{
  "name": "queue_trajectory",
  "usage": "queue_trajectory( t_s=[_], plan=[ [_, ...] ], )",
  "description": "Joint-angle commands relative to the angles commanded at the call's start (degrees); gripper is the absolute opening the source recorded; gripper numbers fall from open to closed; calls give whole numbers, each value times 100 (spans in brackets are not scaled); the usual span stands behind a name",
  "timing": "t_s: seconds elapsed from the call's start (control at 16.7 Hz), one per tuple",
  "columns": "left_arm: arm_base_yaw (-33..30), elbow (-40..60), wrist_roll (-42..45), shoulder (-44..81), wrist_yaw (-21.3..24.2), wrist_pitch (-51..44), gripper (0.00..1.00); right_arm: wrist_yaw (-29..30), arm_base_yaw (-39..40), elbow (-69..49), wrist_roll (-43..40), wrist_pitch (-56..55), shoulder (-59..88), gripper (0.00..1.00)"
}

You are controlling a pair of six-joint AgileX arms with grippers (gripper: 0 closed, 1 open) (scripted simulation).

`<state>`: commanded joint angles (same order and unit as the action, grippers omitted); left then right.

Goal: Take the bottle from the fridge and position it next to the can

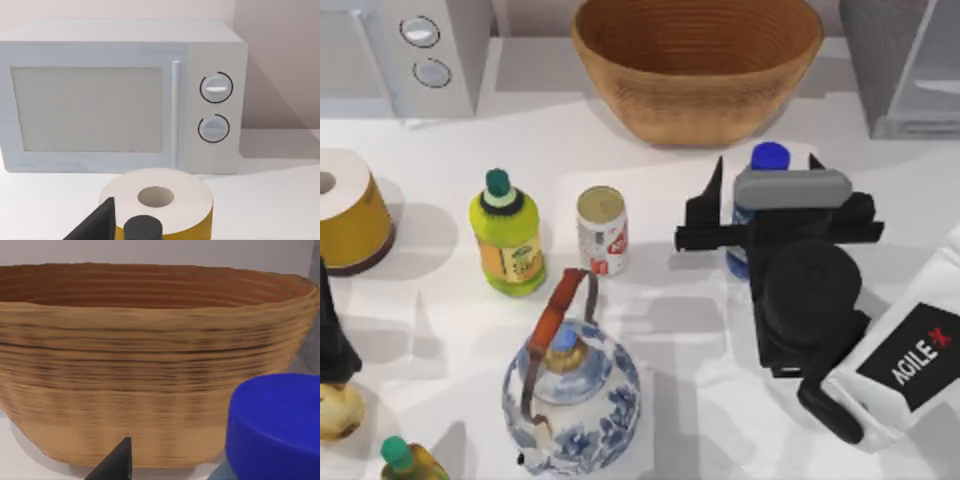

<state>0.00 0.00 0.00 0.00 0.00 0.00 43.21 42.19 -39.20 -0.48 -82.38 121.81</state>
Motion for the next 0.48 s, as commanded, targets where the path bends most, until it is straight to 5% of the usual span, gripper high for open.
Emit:
queue_trajectory(
  t_s=[0.48],
  plan=[
    [0, 0, 0, 0, 0, 0, 100, 77, 63, 86, 3, -64, -46, 100]
  ],
)
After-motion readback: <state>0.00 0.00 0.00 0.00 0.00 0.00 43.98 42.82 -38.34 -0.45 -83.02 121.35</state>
